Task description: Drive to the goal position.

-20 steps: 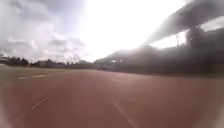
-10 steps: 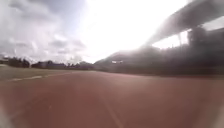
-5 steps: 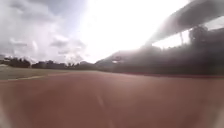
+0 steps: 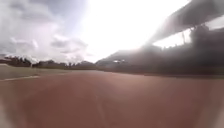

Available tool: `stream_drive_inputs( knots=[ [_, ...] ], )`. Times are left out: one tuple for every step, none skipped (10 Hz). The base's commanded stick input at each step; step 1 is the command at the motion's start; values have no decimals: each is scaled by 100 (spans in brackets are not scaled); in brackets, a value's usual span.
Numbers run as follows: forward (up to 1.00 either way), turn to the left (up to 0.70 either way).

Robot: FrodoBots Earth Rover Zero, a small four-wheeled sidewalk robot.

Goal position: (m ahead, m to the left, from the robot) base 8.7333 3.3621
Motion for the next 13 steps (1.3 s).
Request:
stream_drive_inputs(
  knots=[
    [70, 0],
    [70, 0],
    [70, 0],
    [70, 0],
    [70, 0],
    [70, 0],
    [70, 0],
    [70, 0],
    [70, 0],
    [70, 0],
    [70, 0],
    [70, 0],
    [70, 0]
  ],
)
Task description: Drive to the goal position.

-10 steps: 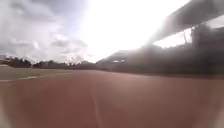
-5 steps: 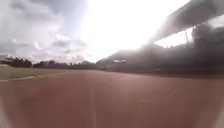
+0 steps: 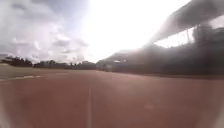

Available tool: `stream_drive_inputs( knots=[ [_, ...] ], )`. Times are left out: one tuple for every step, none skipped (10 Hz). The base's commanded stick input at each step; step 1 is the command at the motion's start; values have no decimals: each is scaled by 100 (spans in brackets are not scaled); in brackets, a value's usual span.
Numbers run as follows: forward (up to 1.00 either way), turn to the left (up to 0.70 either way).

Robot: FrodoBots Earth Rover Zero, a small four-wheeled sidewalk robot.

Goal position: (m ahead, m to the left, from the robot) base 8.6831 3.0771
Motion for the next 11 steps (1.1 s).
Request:
stream_drive_inputs(
  knots=[
    [70, 0],
    [70, 0],
    [70, 0],
    [70, 0],
    [70, 0],
    [70, 0],
    [70, 0],
    [70, 0],
    [70, 0],
    [70, 0],
    [70, 0]
  ],
)
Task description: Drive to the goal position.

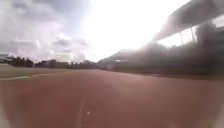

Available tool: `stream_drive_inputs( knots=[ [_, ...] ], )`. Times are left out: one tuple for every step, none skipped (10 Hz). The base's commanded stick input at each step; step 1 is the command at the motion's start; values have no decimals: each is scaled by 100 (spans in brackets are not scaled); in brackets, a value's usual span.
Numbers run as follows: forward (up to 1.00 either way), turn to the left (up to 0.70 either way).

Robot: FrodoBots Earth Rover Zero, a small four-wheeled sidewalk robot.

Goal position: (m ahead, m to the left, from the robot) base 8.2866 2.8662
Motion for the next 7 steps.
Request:
stream_drive_inputs(
  knots=[
    [70, 0],
    [70, 0],
    [70, 0],
    [70, 0],
    [70, 0],
    [70, 0],
    [70, 0]
  ],
)
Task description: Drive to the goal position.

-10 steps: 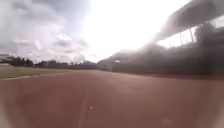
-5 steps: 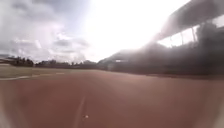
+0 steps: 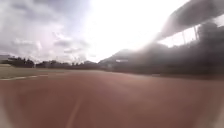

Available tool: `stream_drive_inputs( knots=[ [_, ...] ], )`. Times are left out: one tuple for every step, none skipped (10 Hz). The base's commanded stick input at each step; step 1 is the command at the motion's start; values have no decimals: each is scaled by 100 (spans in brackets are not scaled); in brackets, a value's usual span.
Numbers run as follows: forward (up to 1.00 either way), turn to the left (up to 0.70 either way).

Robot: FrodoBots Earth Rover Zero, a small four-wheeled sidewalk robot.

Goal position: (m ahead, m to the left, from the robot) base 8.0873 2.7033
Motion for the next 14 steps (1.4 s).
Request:
stream_drive_inputs(
  knots=[
    [70, 0],
    [70, 0],
    [70, 0],
    [70, 0],
    [70, 0],
    [70, 0],
    [70, 0],
    [70, 0],
    [70, 0],
    [70, 0],
    [70, 0],
    [70, 0],
    [70, 0],
    [70, 0]
  ],
)
